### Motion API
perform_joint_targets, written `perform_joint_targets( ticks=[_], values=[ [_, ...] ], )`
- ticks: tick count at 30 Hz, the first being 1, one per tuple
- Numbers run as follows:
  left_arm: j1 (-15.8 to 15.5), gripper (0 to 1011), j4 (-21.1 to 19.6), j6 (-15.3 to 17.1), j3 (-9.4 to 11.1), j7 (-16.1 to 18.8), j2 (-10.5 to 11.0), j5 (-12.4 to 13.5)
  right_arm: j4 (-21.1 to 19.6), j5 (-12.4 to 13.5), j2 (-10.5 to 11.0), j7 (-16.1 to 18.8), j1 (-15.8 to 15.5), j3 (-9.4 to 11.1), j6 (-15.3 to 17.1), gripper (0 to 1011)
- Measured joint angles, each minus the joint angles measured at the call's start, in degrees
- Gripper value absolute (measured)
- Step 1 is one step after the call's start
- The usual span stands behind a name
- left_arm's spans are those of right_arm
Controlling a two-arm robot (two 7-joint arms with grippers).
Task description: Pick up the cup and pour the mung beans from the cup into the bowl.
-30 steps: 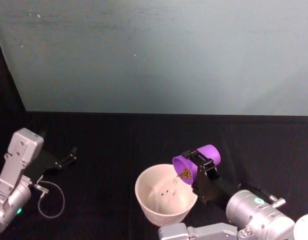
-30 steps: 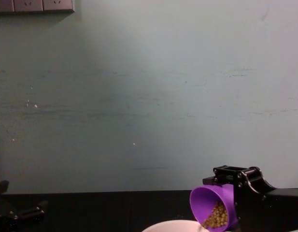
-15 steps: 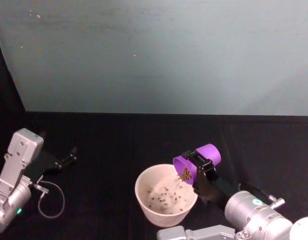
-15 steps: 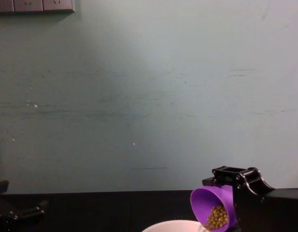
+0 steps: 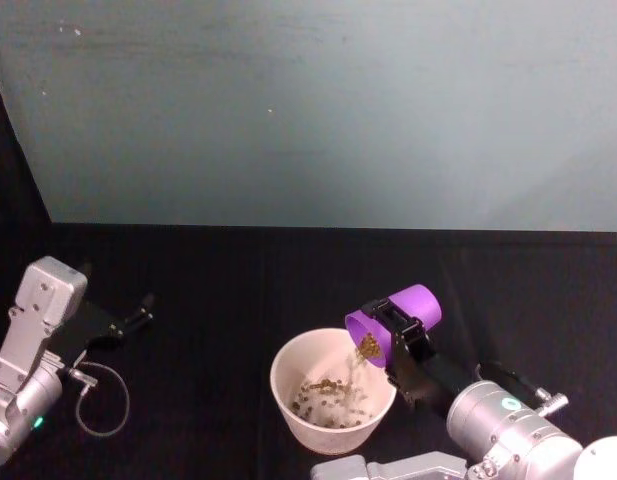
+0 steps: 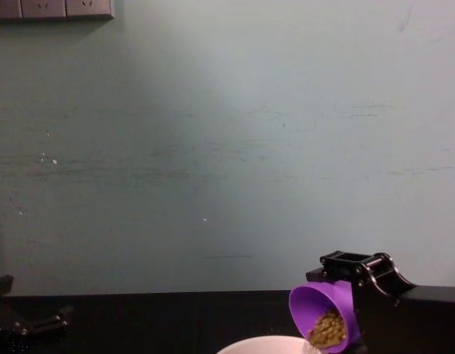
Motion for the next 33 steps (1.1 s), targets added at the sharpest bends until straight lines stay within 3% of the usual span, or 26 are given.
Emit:
perform_joint_targets(
  ticks=[19,33],
  values=[
    [0.0,1003,0.0,0.0,0.0,0.0,0.0,0.0,0.1,-4.5,-0.1,1.4,1.2,-1.7,0.8,744],
    [0.0,1003,0.0,0.0,0.0,0.0,0.0,0.0,0.9,-11.1,0.1,2.4,2.5,-4.3,2.1,743]
  ],
)
